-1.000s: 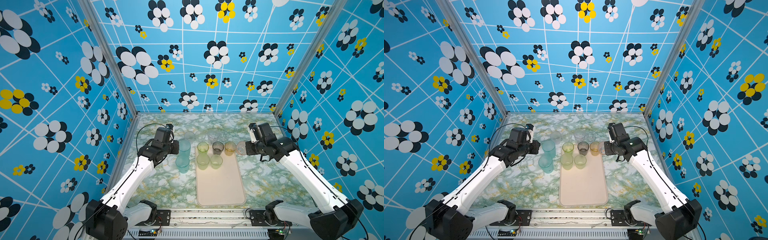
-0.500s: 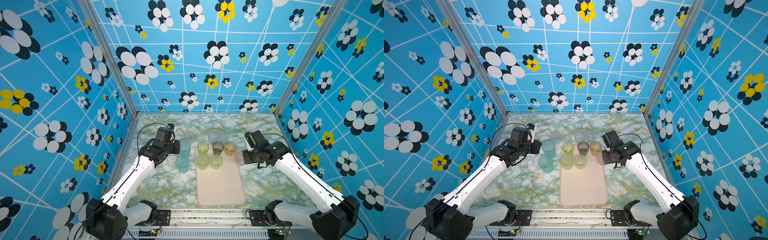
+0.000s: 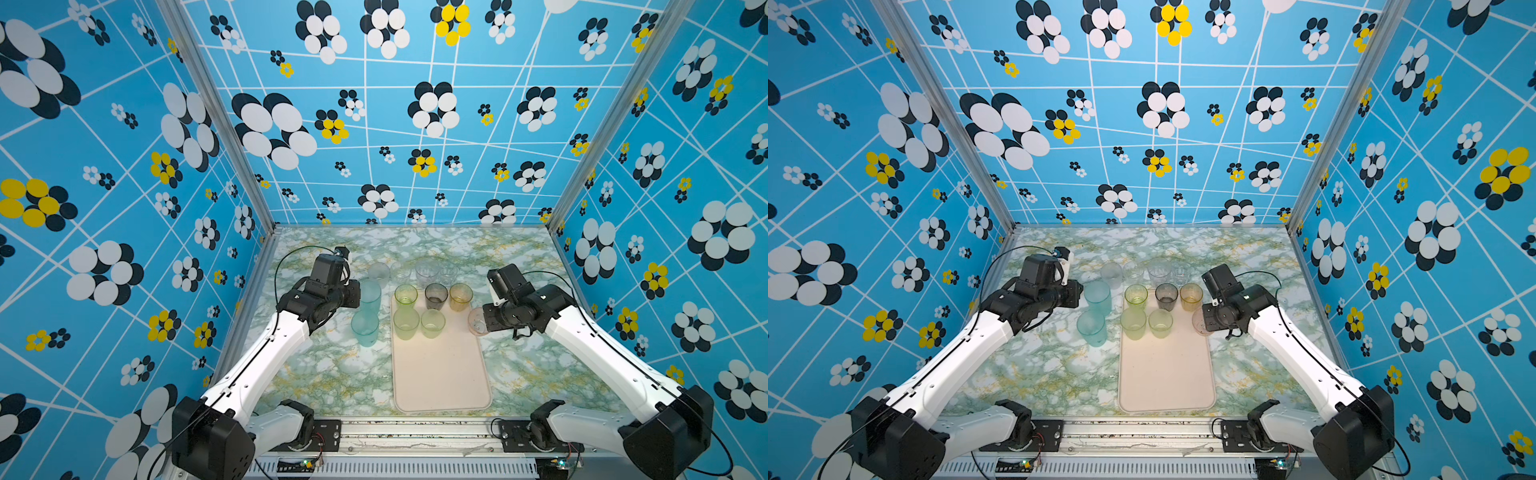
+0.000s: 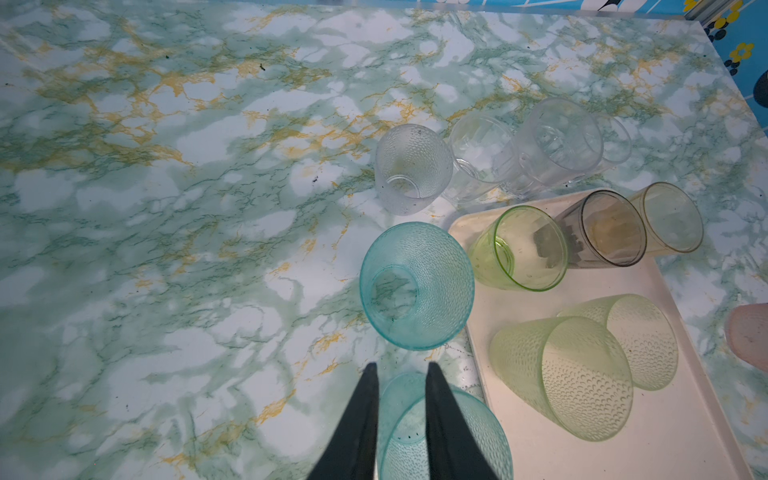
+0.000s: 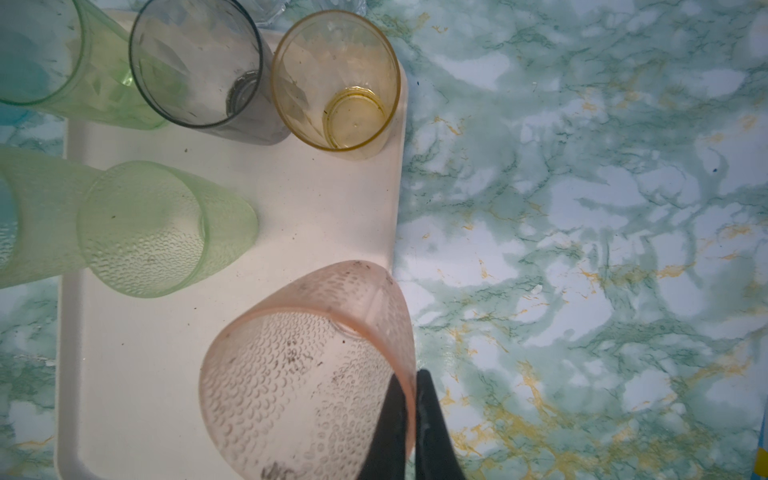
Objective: Place the glasses into the tray
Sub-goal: 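Lower the pink glass onto the tray beside the amber glass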
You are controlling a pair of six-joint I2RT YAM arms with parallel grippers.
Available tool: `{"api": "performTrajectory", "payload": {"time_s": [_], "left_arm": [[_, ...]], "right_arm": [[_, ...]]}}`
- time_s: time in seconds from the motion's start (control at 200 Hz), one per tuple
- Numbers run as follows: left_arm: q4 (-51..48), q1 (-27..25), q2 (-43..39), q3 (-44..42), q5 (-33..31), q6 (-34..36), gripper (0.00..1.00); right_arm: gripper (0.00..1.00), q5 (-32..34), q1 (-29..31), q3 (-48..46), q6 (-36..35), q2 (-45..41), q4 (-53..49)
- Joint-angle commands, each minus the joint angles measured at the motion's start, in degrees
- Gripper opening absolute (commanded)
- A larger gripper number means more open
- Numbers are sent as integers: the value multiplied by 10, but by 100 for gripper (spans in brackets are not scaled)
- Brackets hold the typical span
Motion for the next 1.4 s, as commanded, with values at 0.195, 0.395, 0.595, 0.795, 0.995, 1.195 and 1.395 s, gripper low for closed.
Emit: {"api": "performTrajectory", "payload": {"time_s": [0.195,0.395,0.595,0.795,0.995,1.195,1.395], "left_arm": [[-4,-11,11,27,-2,3,23],[-4,-12,14,27,-3,4,23],[-7,-12,19,30,1,5,23],[-16,-12,15,29,-6,8,23],[-30,-12,6,28,-18,14,24],[-34,-11,8,26,-19,15,25],[-37,-11,11,28,-19,16,25]], "right_arm": [[6,-21,12,-8,12,31,27],[6,-30,16,-22,19,54,62],[6,-32,16,-21,20,86,93],[6,-31,14,-11,17,123,110],[6,-38,0,-8,14,142,127],[6,-64,-21,-14,15,153,143],[6,-71,-25,-14,12,164,144]]}}
